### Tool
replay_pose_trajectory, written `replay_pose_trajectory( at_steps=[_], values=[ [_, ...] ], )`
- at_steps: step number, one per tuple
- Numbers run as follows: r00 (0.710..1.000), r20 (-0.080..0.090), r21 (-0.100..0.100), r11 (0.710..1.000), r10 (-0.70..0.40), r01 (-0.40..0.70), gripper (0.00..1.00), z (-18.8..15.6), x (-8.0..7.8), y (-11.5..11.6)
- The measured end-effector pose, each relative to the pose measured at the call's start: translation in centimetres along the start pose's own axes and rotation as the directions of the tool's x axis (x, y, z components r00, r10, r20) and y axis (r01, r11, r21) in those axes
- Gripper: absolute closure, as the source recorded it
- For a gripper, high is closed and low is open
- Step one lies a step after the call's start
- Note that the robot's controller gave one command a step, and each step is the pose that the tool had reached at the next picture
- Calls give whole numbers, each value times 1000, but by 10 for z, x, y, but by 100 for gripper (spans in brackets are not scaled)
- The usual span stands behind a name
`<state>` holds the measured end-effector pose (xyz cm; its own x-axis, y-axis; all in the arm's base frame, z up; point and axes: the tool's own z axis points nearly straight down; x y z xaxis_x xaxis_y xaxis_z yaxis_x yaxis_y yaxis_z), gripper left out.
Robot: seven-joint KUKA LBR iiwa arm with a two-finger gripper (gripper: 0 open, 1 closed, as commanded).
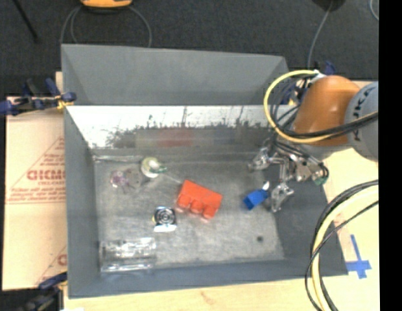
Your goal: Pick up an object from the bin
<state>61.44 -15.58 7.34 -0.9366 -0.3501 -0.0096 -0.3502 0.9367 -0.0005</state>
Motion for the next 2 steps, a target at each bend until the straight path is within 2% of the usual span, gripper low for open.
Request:
replay_pose_trajectory(
  at_steps=[1,2],
  values=[
    [988,-3,4,988,-157,157,0,-29,8,1],
    [985,-2,5,985,-175,175,0,-43,5,10]
  ],
)
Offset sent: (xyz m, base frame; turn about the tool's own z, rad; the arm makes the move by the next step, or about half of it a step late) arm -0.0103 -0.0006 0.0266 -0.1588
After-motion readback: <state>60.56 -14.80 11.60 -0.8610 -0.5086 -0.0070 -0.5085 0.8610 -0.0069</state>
